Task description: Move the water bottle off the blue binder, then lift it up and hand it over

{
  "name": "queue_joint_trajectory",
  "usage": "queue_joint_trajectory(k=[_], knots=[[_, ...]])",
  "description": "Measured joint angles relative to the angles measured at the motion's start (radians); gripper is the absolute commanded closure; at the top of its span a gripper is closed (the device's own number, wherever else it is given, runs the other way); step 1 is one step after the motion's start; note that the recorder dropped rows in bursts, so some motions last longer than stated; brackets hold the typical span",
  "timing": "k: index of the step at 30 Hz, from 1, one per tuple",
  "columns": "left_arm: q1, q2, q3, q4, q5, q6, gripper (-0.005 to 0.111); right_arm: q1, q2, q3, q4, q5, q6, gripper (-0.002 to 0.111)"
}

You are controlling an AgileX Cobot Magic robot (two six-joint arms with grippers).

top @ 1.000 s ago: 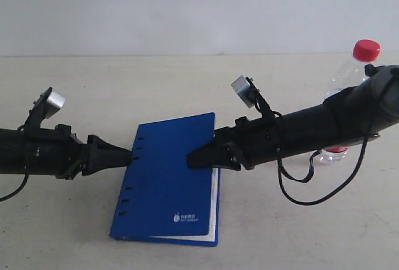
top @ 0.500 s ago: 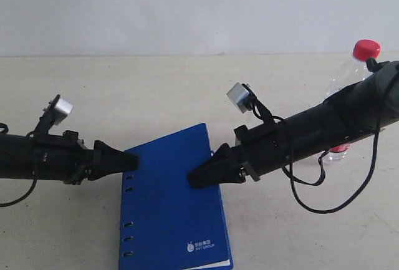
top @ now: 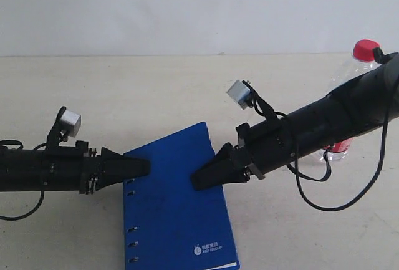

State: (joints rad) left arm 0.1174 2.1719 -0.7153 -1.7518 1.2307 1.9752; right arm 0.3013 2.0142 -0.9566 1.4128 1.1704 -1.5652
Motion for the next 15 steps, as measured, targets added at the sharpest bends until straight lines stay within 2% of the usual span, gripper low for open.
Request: queue_joint_trajectory(k=[5,8,12,13,15], knots=[[-0.007,-0.002,0.0,-0.002,-0.015,-0.041,0.067,0.0,-0.002,0.0,-0.008,-0.108,0.06,0.108],[-0.042,-0.015,-0.002,-0.015,-0.022,-0.065,0.077,0.0,-0.002,0.0,-0.026,-0.151,0.079,0.108],[-0.09,-0.028,-0.007,-0.034,-0.063,-0.099,0.098,-0.008,-0.002,0.002,-0.052,-0.176,0.092,0.107],[-0.1,-0.033,-0.007,-0.034,-0.074,-0.106,0.102,-0.011,-0.002,0.002,-0.066,-0.178,0.095,0.105],[-0.108,-0.045,-0.007,-0.034,-0.086,-0.118,0.102,-0.012,-0.004,0.002,-0.078,-0.182,0.101,0.093]])
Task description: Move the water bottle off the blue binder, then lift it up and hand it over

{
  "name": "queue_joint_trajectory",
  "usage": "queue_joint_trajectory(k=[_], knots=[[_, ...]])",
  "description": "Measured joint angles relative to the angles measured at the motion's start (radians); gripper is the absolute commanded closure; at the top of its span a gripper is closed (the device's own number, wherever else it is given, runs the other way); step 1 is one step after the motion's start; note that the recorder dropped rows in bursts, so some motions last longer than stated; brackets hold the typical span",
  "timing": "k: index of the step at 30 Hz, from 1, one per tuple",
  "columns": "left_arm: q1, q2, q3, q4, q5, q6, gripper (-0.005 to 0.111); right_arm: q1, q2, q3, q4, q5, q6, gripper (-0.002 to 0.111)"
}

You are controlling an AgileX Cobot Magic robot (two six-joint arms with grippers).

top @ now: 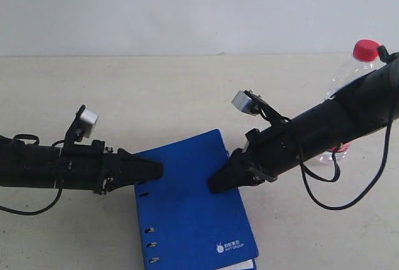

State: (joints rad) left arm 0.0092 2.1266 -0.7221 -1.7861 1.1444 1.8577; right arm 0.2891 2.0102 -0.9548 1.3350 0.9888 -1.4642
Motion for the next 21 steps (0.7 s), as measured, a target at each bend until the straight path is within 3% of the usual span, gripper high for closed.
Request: queue_joint_trajectory(k=[4,7,14,21], knots=[[-0.009,-0.032,0.0,0.002,-0.013,-0.002,0.102,0.0,0.0,0.0,-0.015,-0.022,0.002,0.052],[0.003,-0.049,0.0,0.009,0.017,0.015,0.102,0.009,0.0,0.0,-0.004,-0.009,0.0,0.034],[0.114,-0.053,0.002,0.132,0.031,0.02,0.102,0.014,-0.031,-0.002,-0.012,-0.053,0.045,0.04],[0.183,-0.053,0.002,0.175,0.063,0.038,0.102,0.014,-0.038,-0.002,-0.122,-0.126,0.226,0.04]])
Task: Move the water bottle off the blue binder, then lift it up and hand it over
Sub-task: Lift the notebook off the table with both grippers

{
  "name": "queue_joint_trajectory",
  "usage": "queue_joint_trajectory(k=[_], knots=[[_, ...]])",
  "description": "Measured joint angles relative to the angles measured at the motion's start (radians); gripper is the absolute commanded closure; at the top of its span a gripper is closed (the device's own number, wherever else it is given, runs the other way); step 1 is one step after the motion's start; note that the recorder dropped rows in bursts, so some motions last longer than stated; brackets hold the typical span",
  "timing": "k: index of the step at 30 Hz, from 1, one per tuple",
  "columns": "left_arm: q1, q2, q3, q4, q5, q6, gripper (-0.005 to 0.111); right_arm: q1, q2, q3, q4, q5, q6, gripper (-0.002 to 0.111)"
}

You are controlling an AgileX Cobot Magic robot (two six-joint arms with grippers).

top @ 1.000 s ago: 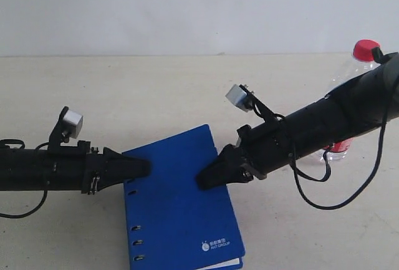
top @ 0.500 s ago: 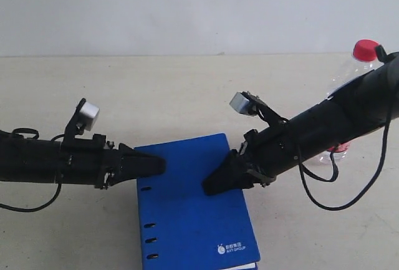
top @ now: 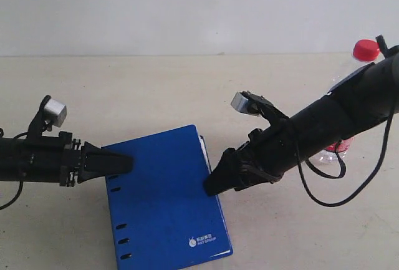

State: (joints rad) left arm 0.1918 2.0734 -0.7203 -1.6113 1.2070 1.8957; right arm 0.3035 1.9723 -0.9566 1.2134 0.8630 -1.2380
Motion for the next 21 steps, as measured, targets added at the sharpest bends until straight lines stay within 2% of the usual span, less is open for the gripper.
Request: queue_joint_trajectory(k=[4,8,11,14,16,17,21], knots=[[0.004,-0.011,0.0,0.012,0.002,0.001,0.102,0.001,0.035,0.0,0.025,0.02,0.017,0.043],[0.006,-0.011,0.0,0.021,0.0,-0.011,0.1,0.026,0.06,0.0,0.061,0.04,-0.03,0.066],[0.006,-0.011,0.0,0.023,-0.002,-0.037,0.086,0.054,0.06,0.0,0.08,0.046,-0.067,0.089],[0.006,-0.015,0.0,0.02,-0.014,-0.07,0.063,0.074,0.062,0.0,0.086,0.01,-0.103,0.106],[-0.002,-0.017,0.0,0.018,-0.033,-0.073,0.048,0.084,0.062,0.0,0.104,0.002,-0.123,0.108],[-0.018,-0.017,0.0,0.018,-0.033,-0.075,0.045,0.092,0.062,0.0,0.119,-0.001,-0.13,0.108],[-0.076,-0.017,0.0,0.005,-0.035,-0.077,0.044,0.104,0.062,0.002,0.14,-0.009,-0.149,0.108]])
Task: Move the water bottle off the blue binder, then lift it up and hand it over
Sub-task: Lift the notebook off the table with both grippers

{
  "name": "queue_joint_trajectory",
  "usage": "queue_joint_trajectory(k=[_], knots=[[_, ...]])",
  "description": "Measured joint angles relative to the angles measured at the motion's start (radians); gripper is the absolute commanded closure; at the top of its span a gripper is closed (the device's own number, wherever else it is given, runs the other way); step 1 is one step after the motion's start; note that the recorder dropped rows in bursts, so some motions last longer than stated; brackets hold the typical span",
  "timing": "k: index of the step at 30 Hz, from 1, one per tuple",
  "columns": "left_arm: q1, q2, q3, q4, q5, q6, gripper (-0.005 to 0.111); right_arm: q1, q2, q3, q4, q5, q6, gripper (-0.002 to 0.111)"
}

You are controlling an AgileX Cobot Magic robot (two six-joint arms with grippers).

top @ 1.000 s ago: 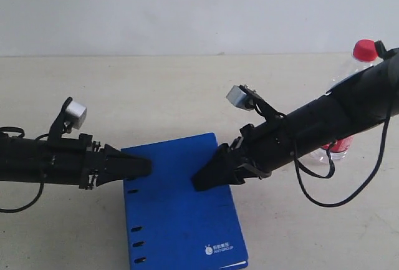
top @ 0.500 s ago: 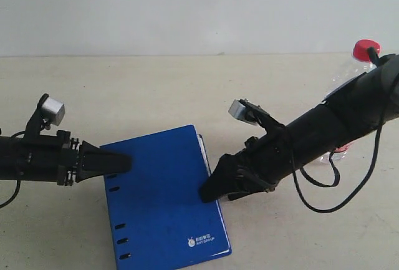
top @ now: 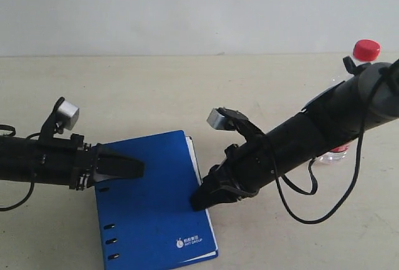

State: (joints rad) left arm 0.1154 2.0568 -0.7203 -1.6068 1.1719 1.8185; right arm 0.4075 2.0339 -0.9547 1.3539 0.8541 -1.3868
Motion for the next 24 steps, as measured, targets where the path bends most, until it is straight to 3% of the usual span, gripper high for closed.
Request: queue_joint_trajectory(k=[4,6,9,10,19,24], knots=[[-0.037,-0.001,0.0,-0.054,-0.026,0.0,0.052,0.0,0.0,0.006,0.0,-0.007,-0.002,0.108],[-0.048,-0.001,-0.002,-0.077,-0.027,0.0,0.065,-0.002,0.0,0.006,0.0,-0.009,-0.002,0.108],[-0.05,-0.001,-0.002,-0.094,-0.028,0.0,0.098,-0.006,0.0,0.006,-0.006,-0.006,-0.002,0.108],[-0.05,-0.001,-0.002,-0.096,-0.025,-0.005,0.101,-0.006,0.0,0.006,-0.008,-0.005,-0.005,0.108],[-0.036,-0.032,-0.002,-0.077,0.01,0.006,0.102,-0.003,-0.057,0.008,-0.06,-0.017,-0.011,0.108],[0.019,-0.175,0.0,-0.064,0.071,0.03,0.102,0.012,-0.224,0.004,-0.119,-0.069,0.03,0.108]])
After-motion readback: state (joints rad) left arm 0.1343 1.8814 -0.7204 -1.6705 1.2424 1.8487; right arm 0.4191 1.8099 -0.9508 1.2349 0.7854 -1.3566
